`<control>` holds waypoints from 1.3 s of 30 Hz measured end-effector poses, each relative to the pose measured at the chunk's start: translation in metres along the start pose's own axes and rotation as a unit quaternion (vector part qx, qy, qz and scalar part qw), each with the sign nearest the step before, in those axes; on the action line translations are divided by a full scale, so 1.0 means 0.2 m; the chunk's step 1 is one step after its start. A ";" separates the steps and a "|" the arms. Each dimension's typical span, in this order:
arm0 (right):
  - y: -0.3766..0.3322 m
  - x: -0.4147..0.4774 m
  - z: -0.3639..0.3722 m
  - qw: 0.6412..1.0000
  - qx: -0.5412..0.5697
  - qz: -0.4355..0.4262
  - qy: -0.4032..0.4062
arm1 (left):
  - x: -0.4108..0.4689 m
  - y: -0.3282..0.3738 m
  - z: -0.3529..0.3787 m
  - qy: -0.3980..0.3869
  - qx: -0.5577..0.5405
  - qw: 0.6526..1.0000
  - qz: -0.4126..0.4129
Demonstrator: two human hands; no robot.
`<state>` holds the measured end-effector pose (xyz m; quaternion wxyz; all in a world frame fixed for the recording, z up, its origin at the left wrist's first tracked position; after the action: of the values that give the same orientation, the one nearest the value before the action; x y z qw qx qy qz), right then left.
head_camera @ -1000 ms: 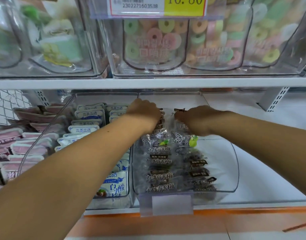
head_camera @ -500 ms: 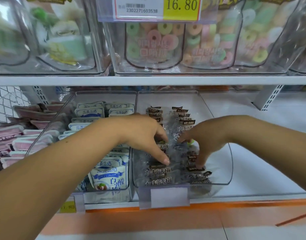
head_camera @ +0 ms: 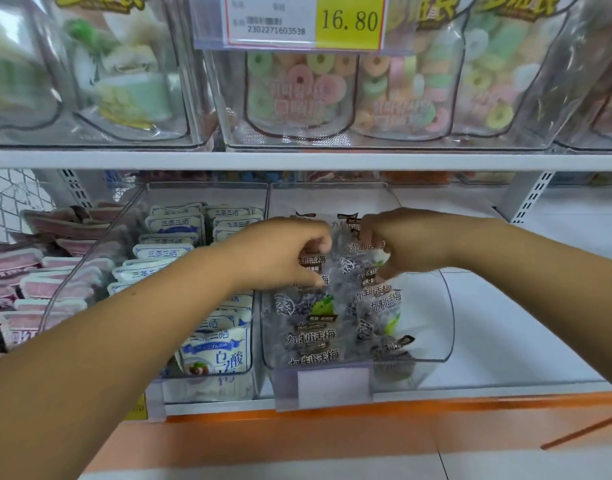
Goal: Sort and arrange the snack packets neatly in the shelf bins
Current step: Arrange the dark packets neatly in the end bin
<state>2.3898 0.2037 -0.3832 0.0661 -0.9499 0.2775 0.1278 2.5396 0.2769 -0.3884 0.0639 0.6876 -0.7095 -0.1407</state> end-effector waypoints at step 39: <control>-0.19 -0.05 0.16 0.991 -0.093 -0.042 -0.088 | -0.13 0.07 0.12 0.033 0.242 0.970 -0.018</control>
<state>2.3963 0.2475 -0.4087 0.0067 -0.9477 0.2177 0.2334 2.5215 0.3051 -0.4047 -0.0837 0.6992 -0.7078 0.0563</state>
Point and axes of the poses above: each hand's wrist, its own x-axis towards the middle knuckle, its own z-axis out of the palm, y = z × x, the point moved 5 cm from there along x, towards the middle knuckle, and after that the axes turned 12 degrees about -z, right-handed, at the moved point
